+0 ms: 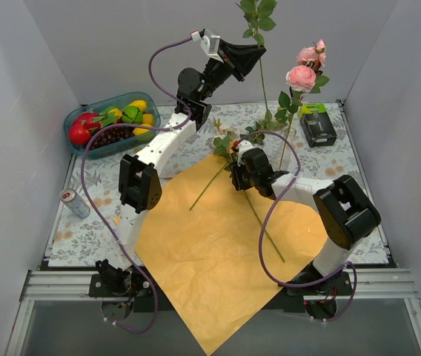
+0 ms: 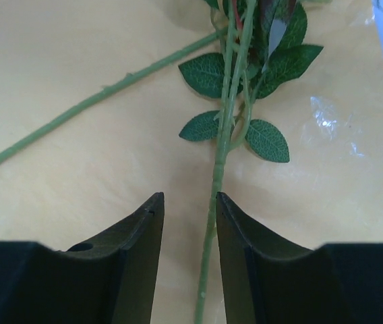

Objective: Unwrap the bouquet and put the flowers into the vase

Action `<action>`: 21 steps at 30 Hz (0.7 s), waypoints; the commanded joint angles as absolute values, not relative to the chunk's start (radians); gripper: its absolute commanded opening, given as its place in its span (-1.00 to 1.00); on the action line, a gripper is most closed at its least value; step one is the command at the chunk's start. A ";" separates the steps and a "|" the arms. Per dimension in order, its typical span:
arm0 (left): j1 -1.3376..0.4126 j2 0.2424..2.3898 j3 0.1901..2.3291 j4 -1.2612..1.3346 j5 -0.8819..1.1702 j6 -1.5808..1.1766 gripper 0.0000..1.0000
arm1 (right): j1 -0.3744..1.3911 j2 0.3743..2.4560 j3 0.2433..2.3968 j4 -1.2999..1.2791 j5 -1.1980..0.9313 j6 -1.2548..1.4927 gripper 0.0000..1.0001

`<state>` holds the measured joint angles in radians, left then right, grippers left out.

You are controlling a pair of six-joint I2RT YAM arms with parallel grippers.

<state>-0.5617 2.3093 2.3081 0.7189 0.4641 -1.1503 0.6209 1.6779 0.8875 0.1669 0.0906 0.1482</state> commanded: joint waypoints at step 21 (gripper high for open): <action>-0.548 2.191 2.301 0.735 0.482 -1.157 -1.00 | 0.618 1.662 0.845 0.083 0.172 0.161 -0.17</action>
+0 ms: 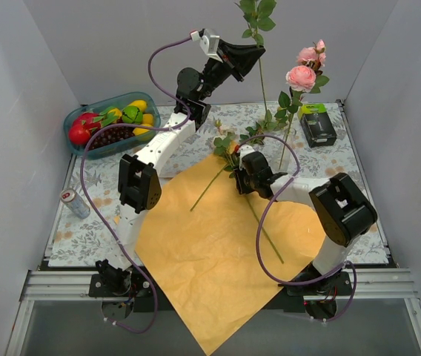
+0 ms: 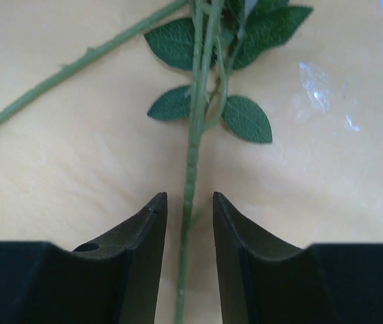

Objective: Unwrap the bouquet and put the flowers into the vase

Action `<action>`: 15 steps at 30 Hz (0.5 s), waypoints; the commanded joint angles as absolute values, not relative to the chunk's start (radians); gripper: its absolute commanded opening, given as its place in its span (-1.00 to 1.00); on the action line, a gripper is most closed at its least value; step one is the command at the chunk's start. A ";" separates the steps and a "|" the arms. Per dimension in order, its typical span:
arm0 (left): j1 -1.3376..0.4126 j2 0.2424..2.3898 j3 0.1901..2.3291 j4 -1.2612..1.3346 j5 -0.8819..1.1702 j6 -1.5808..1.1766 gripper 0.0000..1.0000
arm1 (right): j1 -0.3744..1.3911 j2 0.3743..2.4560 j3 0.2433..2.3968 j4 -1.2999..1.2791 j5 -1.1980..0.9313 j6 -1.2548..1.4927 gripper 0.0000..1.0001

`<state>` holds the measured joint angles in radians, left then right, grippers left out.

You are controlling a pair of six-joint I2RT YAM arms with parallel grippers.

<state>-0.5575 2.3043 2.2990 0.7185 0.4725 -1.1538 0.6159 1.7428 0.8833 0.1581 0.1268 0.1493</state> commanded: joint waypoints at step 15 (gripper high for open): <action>-0.546 2.183 2.293 0.735 0.485 -1.157 -1.00 | 0.615 1.727 0.871 0.132 0.123 0.155 -0.26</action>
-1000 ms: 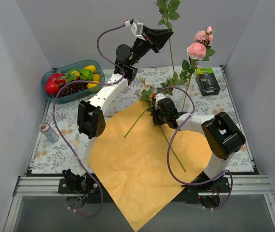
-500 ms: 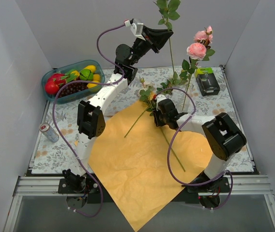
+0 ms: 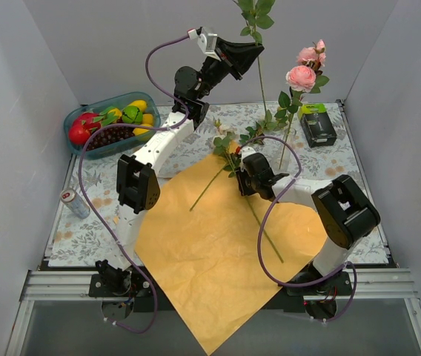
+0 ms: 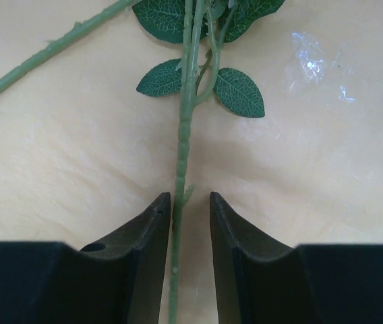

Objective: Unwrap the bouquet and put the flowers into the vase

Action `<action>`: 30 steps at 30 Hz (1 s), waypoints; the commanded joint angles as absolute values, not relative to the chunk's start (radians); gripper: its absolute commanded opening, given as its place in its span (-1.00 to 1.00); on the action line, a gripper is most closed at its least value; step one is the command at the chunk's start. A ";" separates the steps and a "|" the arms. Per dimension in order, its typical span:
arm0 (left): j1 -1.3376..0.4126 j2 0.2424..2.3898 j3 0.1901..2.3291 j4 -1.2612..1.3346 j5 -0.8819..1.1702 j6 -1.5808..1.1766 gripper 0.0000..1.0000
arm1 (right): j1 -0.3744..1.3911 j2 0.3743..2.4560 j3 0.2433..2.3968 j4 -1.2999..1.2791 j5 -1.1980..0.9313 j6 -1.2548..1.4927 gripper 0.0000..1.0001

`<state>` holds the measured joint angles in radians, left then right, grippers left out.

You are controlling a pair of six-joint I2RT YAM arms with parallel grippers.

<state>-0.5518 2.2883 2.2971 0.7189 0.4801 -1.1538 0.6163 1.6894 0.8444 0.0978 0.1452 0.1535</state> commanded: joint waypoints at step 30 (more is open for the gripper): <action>-0.249 1.890 2.218 0.750 0.454 -1.154 -1.00 | 0.626 1.304 1.173 0.176 0.095 0.057 -0.97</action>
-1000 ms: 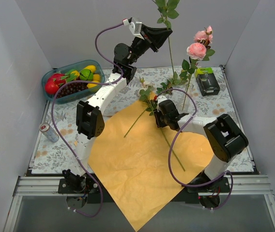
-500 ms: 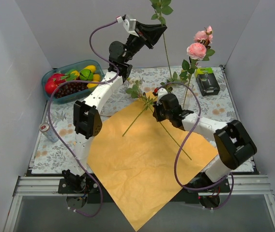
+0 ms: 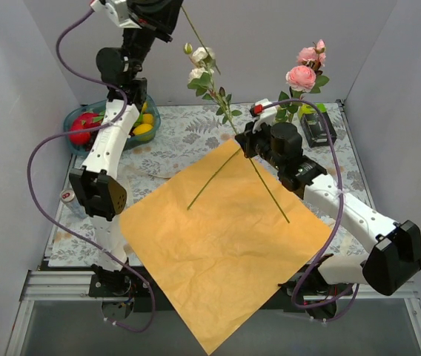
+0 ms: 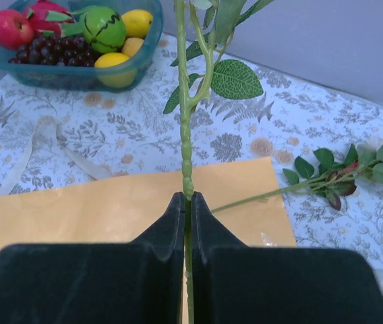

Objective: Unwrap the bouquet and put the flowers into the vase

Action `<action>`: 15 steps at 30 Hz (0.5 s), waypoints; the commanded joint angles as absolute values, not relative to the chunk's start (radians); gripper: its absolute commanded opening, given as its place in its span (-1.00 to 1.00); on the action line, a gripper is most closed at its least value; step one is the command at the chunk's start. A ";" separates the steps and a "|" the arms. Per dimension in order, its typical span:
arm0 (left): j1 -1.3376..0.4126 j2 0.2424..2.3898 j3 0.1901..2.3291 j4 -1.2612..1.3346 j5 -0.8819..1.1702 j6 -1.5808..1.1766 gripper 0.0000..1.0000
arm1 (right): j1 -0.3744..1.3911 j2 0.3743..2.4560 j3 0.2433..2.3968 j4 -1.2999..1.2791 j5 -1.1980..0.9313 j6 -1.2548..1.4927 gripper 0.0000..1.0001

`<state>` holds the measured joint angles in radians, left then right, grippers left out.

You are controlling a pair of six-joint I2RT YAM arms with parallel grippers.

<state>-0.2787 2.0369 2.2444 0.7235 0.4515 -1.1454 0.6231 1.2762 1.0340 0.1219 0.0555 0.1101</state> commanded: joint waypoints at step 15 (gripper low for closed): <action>-0.190 1.838 2.100 0.676 0.414 -1.143 -1.00 | 0.621 1.287 1.595 0.304 0.247 -0.086 -0.97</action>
<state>-0.1917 1.8053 2.0766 0.7448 0.4377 -1.1515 0.6235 1.3319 1.5211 0.1913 0.2047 -0.0540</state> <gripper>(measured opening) 0.056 0.042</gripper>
